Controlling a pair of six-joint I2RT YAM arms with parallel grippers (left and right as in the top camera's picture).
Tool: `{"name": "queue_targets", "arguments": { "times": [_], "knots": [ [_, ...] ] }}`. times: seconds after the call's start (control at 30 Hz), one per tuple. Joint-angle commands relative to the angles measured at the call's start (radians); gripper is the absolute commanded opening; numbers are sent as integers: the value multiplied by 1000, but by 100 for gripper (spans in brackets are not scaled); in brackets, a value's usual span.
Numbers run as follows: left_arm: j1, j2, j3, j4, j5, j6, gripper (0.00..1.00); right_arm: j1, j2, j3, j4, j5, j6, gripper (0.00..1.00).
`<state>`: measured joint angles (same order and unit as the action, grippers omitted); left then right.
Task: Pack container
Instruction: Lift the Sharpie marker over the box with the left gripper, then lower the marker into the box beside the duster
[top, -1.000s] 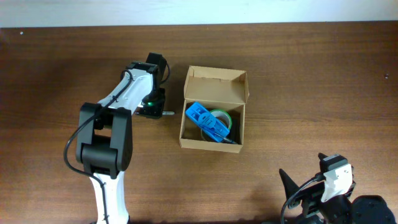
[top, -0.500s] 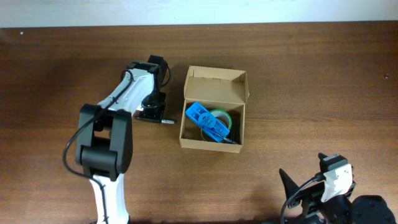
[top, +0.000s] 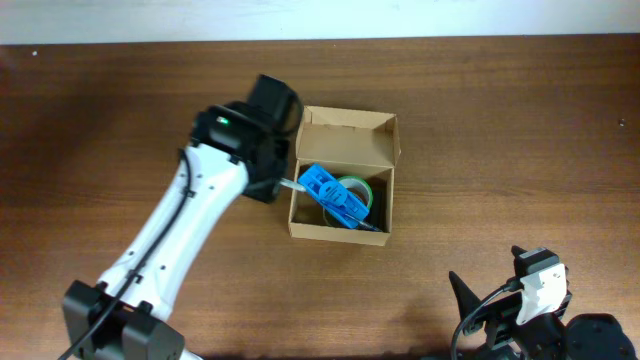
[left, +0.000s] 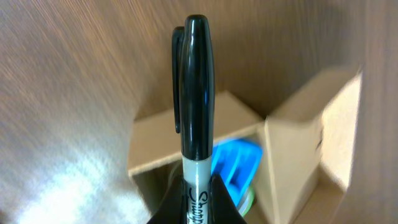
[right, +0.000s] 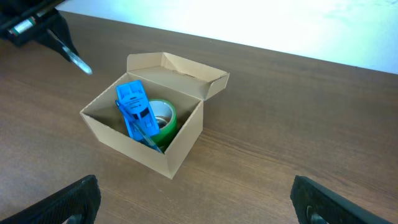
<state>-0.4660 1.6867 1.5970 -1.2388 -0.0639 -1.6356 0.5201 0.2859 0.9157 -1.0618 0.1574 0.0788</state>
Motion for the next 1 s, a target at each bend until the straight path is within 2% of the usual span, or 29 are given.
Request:
{"name": "queue_targets", "arguments": {
  "times": [0.0,0.13,0.3,0.53,0.83,0.97],
  "knots": [
    [-84,14,3,5,-19,1,2,-5,-3,-2,3,12,8,99],
    [-160,23,3,29,-19,-3,2,-5,-3,-2,3,12,8,99],
    [-229,55,3,34,-21,-80,2,-5,-3,-2,3,12,8,99],
    [-253,93,3,31,-27,-108,2,-5,-3,-2,3,12,8,99],
    [-301,152,2,30,-38,-252,2,-5,-3,-2,3,12,8,99],
    [-305,180,2,34,-38,-265,2,-5,-3,-2,3,12,8,99]
  ]
}}
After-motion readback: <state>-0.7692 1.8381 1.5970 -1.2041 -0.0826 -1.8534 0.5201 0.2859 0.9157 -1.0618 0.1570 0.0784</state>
